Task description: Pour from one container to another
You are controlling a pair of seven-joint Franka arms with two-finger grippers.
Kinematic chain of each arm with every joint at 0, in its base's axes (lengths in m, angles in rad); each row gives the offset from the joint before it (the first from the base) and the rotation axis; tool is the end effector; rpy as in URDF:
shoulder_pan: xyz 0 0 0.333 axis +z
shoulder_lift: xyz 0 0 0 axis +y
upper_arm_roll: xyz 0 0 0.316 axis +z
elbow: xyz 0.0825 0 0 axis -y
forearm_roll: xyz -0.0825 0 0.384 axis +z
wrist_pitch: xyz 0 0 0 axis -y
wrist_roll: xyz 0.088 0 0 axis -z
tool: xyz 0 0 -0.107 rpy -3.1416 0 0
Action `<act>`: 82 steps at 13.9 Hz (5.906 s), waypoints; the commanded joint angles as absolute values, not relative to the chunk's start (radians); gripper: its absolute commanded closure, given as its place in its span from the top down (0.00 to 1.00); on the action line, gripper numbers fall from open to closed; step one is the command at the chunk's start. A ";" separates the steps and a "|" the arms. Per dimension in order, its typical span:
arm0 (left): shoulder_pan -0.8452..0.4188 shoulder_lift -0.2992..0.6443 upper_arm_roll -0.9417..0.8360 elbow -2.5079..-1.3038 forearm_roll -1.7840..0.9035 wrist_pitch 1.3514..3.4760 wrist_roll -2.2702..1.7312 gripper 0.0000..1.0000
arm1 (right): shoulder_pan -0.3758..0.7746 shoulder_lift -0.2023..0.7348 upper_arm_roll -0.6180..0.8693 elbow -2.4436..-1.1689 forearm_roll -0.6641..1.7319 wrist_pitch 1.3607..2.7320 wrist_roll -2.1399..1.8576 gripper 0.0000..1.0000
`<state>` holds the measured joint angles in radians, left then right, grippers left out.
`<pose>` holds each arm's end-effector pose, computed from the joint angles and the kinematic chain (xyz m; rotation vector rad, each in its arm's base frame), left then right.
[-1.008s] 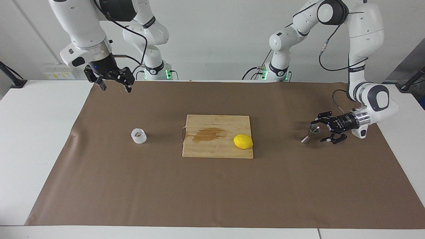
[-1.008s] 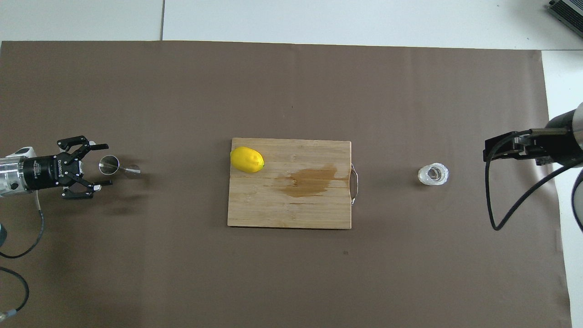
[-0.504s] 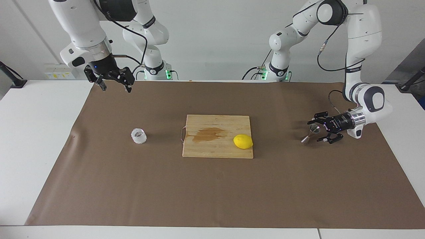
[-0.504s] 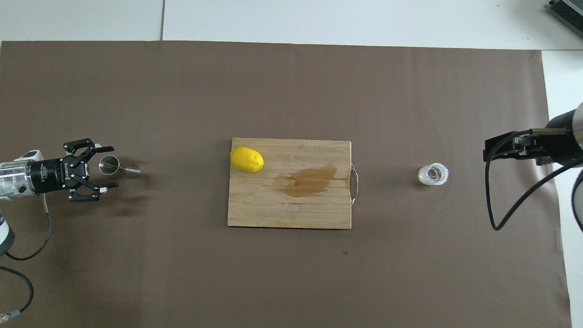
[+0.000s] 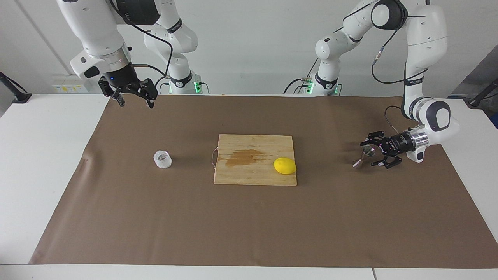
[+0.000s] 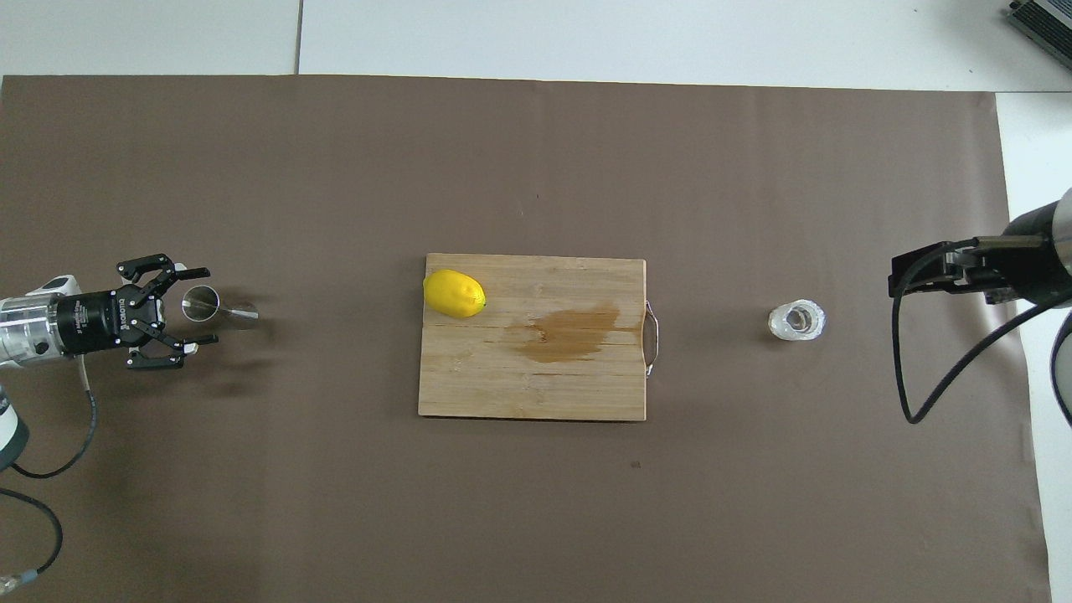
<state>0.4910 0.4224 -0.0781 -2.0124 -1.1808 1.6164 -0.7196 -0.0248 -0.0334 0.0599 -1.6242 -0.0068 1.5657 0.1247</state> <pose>0.5398 0.1340 0.2567 1.2479 1.4988 -1.0026 0.5425 0.0189 0.6172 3.1274 -0.1402 -0.0382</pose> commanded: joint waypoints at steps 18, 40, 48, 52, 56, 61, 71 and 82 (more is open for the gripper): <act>0.482 0.411 -0.072 -2.057 -1.252 1.606 -0.649 0.75 | -0.038 -0.058 0.067 -1.649 0.018 1.566 0.132 1.00; 0.483 0.416 -0.072 -2.048 -1.268 1.598 -0.653 0.23 | -0.038 -0.058 0.067 -1.649 0.018 1.566 0.132 1.00; 0.480 0.416 -0.074 -2.046 -1.289 1.598 -0.664 0.12 | -0.038 -0.058 0.067 -1.649 0.018 1.566 0.132 1.00; 0.465 0.407 -0.075 -2.046 -1.318 1.598 -0.698 0.11 | -0.038 -0.058 0.067 -1.649 0.018 1.566 0.132 1.00; 0.425 0.370 -0.075 -2.052 -1.373 1.603 -0.759 0.04 | -0.038 -0.058 0.067 -1.651 0.018 1.566 0.132 1.00; 0.341 0.316 -0.075 -2.085 -1.463 1.611 -0.775 0.03 | -0.038 -0.058 0.067 -1.649 0.018 1.566 0.132 1.00; -0.112 0.081 -0.077 -2.263 -1.922 2.029 -0.819 0.00 | -0.038 -0.058 0.067 -1.651 0.018 1.566 0.132 1.00; -0.459 0.116 -0.080 -2.266 -2.462 2.279 -0.580 0.00 | -0.038 -0.058 0.067 -1.649 0.018 1.566 0.132 1.00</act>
